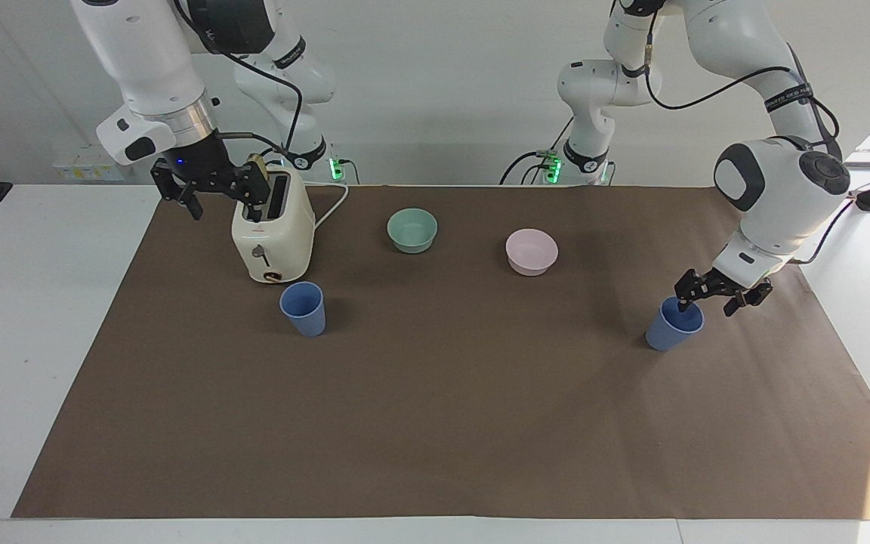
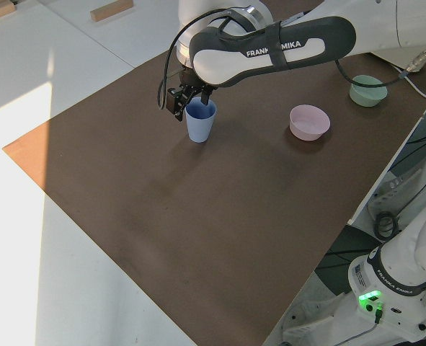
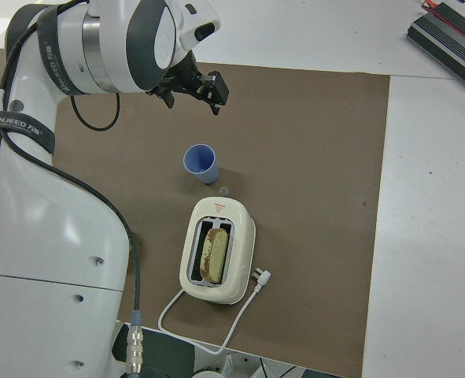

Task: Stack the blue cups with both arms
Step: 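Reach the left gripper to the nearby blue cup and grasp its rim, then carry the blue cup with the left gripper toward the table center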

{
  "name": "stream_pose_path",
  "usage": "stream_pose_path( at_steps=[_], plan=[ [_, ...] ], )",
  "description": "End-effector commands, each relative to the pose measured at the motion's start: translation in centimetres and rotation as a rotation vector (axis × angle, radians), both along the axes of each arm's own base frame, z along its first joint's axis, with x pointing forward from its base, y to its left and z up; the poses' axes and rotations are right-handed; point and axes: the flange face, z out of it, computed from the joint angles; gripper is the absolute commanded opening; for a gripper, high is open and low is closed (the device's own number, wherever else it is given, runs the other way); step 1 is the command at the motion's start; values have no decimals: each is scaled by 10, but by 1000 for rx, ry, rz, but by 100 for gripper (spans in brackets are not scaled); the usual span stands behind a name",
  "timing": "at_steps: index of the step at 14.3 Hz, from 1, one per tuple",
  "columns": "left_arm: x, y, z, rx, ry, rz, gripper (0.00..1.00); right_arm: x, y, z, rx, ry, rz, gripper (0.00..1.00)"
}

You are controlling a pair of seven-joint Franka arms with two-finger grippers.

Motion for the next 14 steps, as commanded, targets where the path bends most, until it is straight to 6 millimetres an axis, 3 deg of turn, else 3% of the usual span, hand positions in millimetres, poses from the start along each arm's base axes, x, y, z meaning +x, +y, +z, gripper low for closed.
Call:
stream_pose_path(
  at_steps=[1,5,6,11,14],
  plan=[
    [4,0,-16,-14,-25,9,73,-6,-2,0,9,-11,-14,100],
    [0,1,-19,-20,-12,14,19,-6,-3,0,7,-12,-15,100],
    [0,0,-16,-22,-2,13,0,-6,-2,0,9,-11,-14,100],
    [-1,-25,13,-35,-8,19,0,-6,-3,0,7,-12,-14,100],
    [9,-81,28,-38,-49,81,0,-6,-2,0,9,-11,-14,100]
  ],
)
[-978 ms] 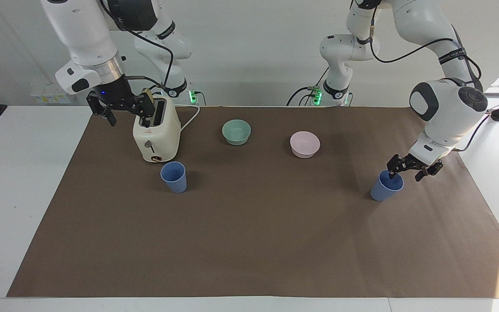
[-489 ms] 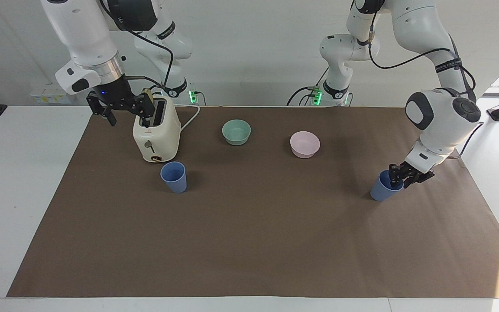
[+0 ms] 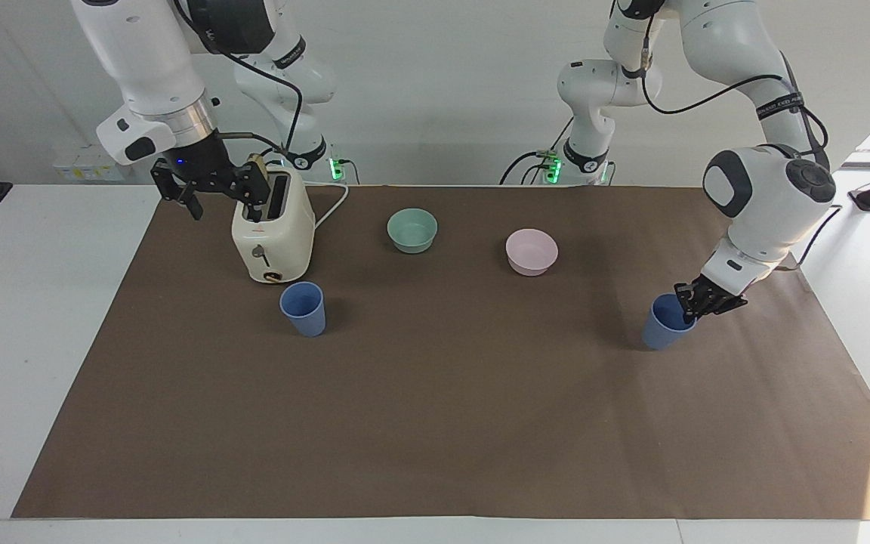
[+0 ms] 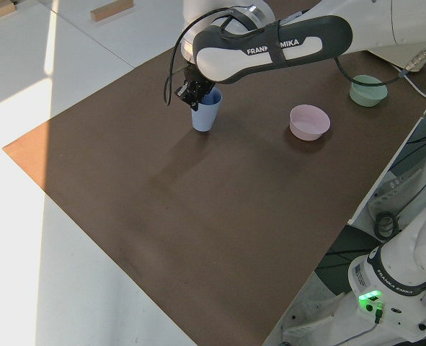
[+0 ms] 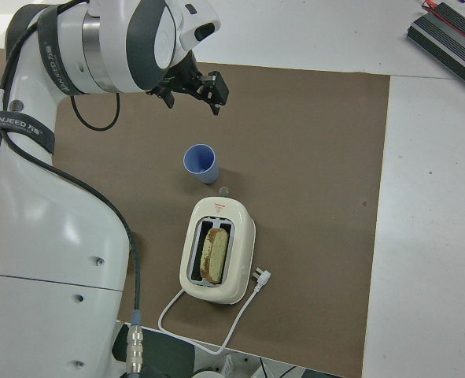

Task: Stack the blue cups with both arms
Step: 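Carry the blue cup with the left gripper toward the table center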

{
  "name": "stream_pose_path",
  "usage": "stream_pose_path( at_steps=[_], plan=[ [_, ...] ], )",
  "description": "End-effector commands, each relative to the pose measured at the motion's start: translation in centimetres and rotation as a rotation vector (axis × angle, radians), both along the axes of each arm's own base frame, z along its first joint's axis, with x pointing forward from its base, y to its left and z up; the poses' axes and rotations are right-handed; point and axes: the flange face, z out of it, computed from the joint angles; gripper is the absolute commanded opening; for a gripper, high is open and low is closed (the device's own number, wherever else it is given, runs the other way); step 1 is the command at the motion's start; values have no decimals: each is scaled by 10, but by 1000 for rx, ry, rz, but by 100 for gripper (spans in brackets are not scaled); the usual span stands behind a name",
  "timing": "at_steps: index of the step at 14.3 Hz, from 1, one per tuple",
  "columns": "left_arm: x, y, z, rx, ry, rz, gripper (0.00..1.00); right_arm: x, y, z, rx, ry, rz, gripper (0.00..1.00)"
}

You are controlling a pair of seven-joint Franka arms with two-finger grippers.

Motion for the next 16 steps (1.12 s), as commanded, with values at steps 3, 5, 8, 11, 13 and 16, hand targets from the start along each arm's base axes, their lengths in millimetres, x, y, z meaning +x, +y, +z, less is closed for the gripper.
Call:
stream_pose_path(
  at_steps=[3,5,8,11,13,16],
  plan=[
    [-3,-106,14,-32,-37,115,0,-6,-3,0,7,-12,-14,100],
    [-8,-154,2,-40,-42,116,0,-6,-2,0,9,-11,-14,100],
    [-27,-216,-4,-58,-42,132,0,-6,-2,0,9,-11,-14,100],
    [-45,-273,-27,-70,-43,135,0,-6,-3,0,7,-10,-14,100],
    [-56,-295,-28,-84,-41,117,0,-6,-2,0,9,-10,-14,100],
    [-70,-323,-41,-78,-21,119,2,-6,-3,0,7,-10,-15,100]
  ],
)
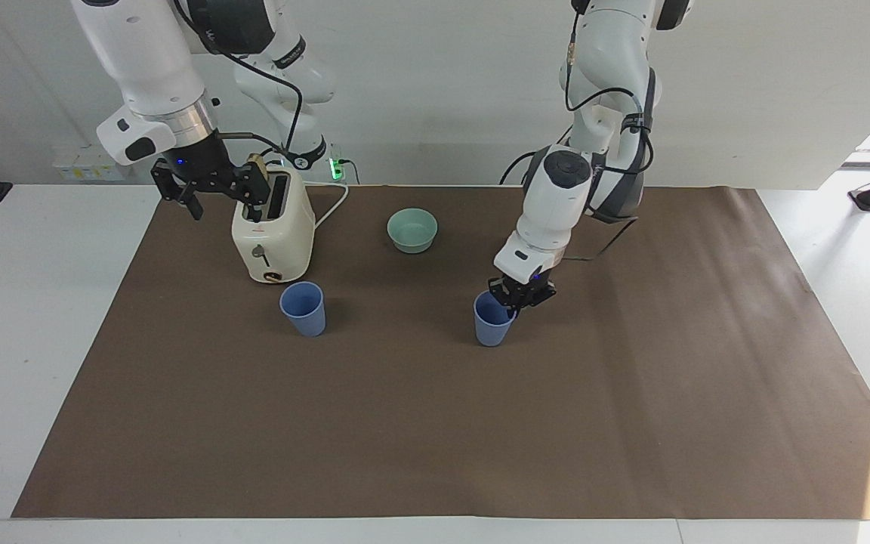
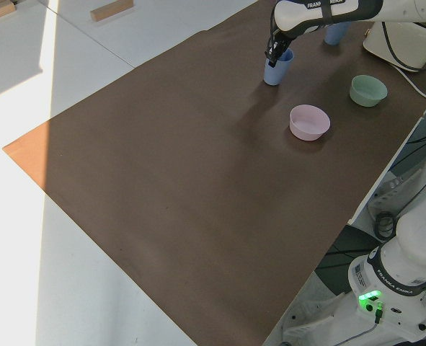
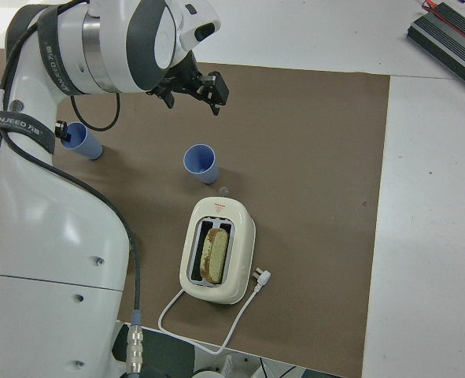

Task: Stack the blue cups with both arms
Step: 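Carry the blue cup with the left gripper toward the table center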

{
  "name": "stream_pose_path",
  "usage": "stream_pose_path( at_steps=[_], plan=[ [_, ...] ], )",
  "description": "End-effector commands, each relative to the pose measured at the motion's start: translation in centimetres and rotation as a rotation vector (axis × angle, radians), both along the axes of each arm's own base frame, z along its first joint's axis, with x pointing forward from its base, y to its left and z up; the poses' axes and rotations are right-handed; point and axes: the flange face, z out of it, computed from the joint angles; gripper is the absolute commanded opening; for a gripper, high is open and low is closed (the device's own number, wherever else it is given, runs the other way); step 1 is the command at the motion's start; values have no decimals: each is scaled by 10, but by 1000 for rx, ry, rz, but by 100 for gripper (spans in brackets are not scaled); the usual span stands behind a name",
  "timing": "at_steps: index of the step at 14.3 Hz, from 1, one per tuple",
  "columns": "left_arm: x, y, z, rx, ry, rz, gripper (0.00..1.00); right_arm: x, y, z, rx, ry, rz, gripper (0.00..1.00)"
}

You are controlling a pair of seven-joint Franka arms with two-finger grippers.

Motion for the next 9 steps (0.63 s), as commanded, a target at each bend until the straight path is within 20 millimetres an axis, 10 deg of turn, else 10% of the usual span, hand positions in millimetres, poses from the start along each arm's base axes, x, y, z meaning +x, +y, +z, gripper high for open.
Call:
stream_pose_path(
  at_steps=[1,3,9],
  plan=[
    [-2,-7,0,-13,-10,21,26,-6,-3,0,9,-11,-15,100],
    [0,-3,4,-11,-8,16,96,-6,-4,0,7,-11,-17,100],
    [15,58,70,-31,-43,68,100,-9,-11,-14,15,-25,-32,100]
  ],
)
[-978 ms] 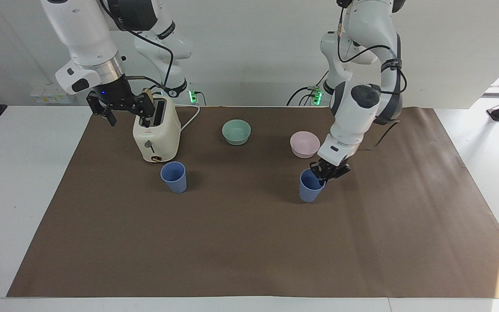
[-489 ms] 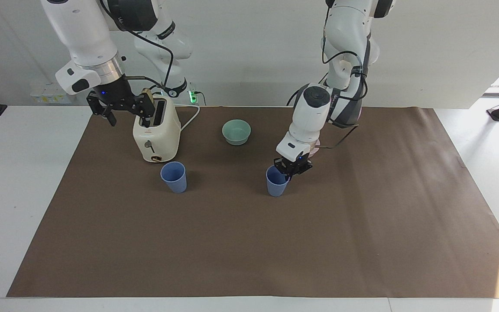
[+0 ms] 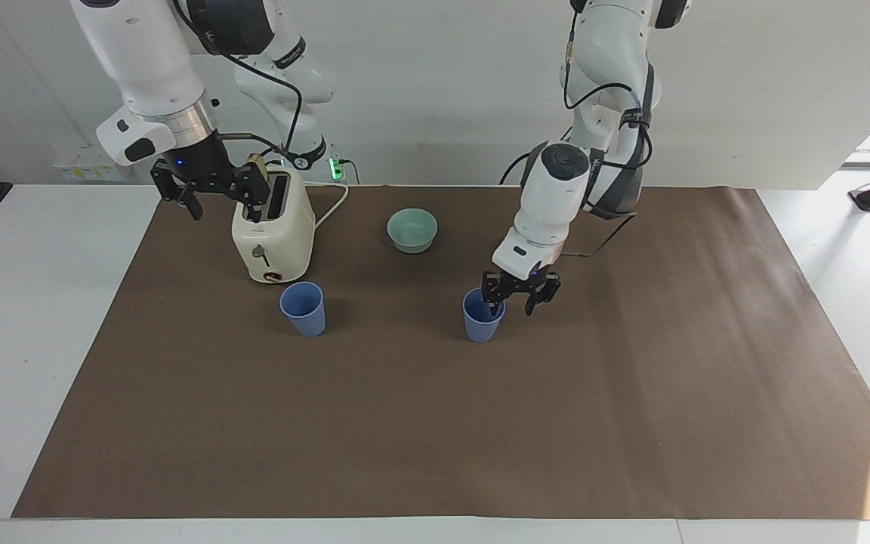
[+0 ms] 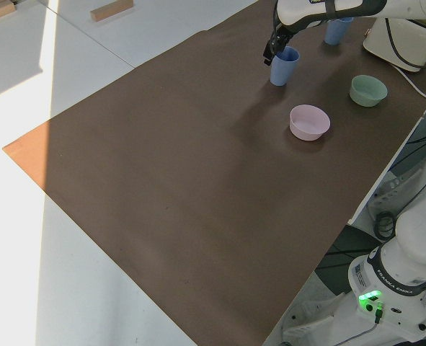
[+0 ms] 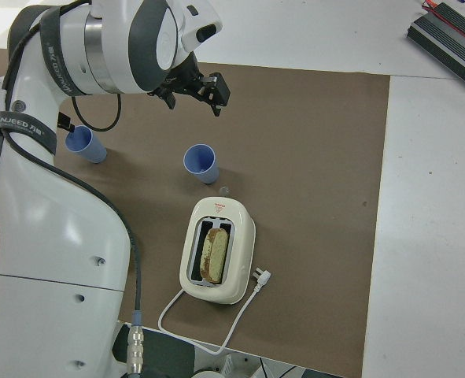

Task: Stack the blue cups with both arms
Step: 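Release the cup and withdraw the left gripper while the right gripper advances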

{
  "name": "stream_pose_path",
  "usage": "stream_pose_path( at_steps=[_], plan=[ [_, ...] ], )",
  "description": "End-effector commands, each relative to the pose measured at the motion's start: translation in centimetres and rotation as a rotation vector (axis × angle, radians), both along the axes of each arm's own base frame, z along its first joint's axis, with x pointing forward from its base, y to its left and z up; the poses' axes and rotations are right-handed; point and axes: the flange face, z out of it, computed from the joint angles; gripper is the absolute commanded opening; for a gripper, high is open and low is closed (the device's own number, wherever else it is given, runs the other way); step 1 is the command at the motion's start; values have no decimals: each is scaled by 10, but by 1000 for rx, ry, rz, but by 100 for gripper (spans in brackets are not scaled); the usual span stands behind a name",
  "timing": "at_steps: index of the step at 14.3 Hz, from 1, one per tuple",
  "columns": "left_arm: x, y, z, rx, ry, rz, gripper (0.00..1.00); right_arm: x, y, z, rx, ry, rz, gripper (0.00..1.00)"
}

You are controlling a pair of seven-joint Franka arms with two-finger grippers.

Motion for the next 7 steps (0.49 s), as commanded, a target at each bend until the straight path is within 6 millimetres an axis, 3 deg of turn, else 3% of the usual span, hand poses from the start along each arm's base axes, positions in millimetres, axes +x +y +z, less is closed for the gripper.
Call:
stream_pose_path(
  at_steps=[1,3,7],
  plan=[
    [-1,55,53,-2,13,-9,100,-11,-7,-13,18,-44,-30,100],
    [1,122,88,18,34,-68,100,-6,-10,-35,23,-39,-35,100],
    [9,223,121,47,42,-164,100,6,1,-88,31,-50,-25,100]
  ],
)
